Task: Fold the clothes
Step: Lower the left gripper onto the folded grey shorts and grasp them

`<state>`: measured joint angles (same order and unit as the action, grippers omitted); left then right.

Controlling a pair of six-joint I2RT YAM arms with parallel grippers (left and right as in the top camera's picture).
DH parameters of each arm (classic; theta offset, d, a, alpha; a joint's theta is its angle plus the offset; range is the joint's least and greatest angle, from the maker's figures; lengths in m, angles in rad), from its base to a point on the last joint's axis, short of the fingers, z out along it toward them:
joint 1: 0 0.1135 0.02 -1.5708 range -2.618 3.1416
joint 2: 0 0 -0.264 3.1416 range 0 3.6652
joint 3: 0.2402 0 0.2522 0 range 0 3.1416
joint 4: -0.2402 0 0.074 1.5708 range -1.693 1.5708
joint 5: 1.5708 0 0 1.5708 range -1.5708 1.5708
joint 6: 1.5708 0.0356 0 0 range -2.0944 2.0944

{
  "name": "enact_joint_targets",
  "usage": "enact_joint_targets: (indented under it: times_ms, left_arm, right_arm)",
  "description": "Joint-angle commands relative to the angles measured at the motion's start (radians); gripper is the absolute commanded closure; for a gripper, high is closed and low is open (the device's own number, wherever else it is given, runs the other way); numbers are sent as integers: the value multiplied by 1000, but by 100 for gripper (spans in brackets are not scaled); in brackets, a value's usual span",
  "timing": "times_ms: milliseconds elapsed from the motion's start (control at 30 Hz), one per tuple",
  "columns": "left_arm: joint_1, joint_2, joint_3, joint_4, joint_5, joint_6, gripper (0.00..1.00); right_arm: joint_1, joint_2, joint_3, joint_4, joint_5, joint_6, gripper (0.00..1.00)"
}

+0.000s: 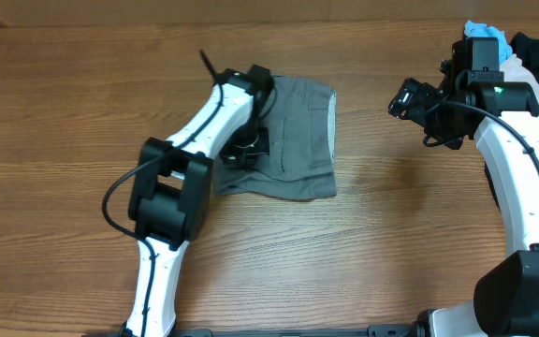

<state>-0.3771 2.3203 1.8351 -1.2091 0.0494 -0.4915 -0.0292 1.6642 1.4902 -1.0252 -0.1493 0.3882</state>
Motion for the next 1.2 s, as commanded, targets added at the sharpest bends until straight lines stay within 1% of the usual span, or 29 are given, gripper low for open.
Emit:
enact_joint_targets:
  times_ms: [0,67,133,233,300,333,367,433,500,533,567,600,633,700,733,800,833,867,900,967,1033,1100,1167]
  left_arm:
    - [66,14,-104,42,-91,-37,96]
    - [91,14,-150,49,-115,-27,96]
    - [115,14,-175,47,-190,-21,96]
    - [153,13,-174,21,-362,-3,96]
    - [190,11,-150,-11,-493,-29,96]
    - [210,11,-134,-22,-536,-48,96]
    - [232,11,-116,-24,-562,-56,94]
    - [280,11,-74,-16,-566,-55,92]
    - [330,11,-24,18,-549,-55,88]
    - [354,11,2,46,-535,-49,83]
    - [372,11,24,78,-507,-19,76]
    - [387,11,43,114,-459,29,67]
    - [401,11,62,145,-392,86,63]
    - [422,11,114,158,-272,172,59]
    - [431,7,155,127,-233,177,58]
    - [442,2,246,32,-203,159,59]
    - [446,-3,294,-26,-203,144,62]
    - [449,-11,340,-84,-202,134,68]
    - [451,-23,379,-136,-201,122,70]
    - [451,-57,433,-217,-162,104,69]
    - [445,-94,445,-258,-69,117,65]
    - [434,-120,445,-293,11,143,65]
    - [419,-125,445,-332,38,148,66]
  right_arm:
    - [2,0,2,2,11,-2,0]
    - [2,0,2,2,11,-2,0]
    - [2,0,2,1,11,-2,0]
    - [2,0,2,1,11,-2,0]
    - [2,0,2,2,11,-2,0]
    - [2,0,2,2,11,-2,0]
    - [2,0,2,2,11,-2,0]
    - [2,0,2,2,11,-2,0]
    - [2,0,2,2,11,-2,0]
    - [2,0,2,1,11,-2,0]
    - [2,0,2,2,11,-2,0]
    - [2,0,2,2,11,-2,0]
    - [2,0,2,1,11,-2,0]
    - [2,0,2,2,11,-2,0]
    - [2,0,2,2,11,-2,0]
    - [2,0,2,2,11,-2,0]
    - [2,0,2,2,11,-2,0]
    - [2,0,2,2,11,-2,0]
    - [2,0,2,2,11,-2,0]
    - [2,0,2,2,11,-2,0]
    - [2,0,2,1,11,-2,0]
    - [2,0,2,2,11,-2,0]
    - [2,0,2,1,11,-2,0]
